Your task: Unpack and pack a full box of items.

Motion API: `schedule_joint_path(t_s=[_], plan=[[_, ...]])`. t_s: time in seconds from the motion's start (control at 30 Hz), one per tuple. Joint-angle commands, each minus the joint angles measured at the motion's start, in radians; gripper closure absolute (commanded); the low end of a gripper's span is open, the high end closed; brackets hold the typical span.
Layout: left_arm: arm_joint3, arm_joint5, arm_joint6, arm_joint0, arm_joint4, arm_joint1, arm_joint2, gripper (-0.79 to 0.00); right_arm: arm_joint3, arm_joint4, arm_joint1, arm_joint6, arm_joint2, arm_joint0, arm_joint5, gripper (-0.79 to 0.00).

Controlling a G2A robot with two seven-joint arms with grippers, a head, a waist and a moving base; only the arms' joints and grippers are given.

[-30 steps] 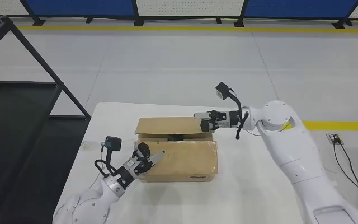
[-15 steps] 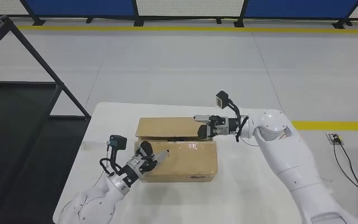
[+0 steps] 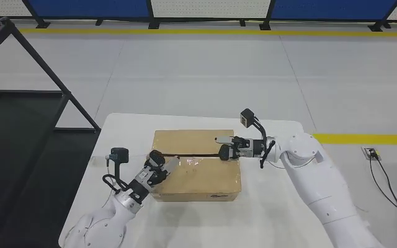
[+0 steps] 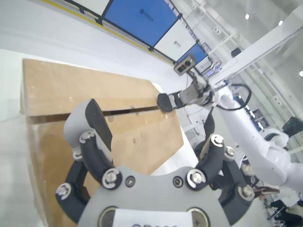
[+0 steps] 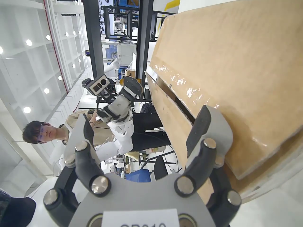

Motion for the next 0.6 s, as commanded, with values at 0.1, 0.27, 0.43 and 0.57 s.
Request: schedule_joint_path(t_s=[0.1,0.27,0.43,0.57], plan=[[-0.011,-0.006,0.047,0.076,-0.118,0.007,-0.162,-0.785,-0.015,0.02,0.007,-0.008,0.021,-0.033,-0.047,-0.785],[0.006,-0.026,0.069,0.162,-0.174,0.012,-0.302,-0.785,-0.007,0.021,0.011,-0.007,0.023,-0.035,-0.055,-0.785],[0.007,-0.049,0.063,0.204,-0.23,0.013,-0.357,-0.785,-0.001,0.022,0.011,-0.009,0.024,-0.034,-0.058,-0.785],[0.007,-0.049,0.063,0.204,-0.23,0.013,-0.357,-0.785,-0.001,0.022,0.011,-0.009,0.024,-0.034,-0.058,-0.785]])
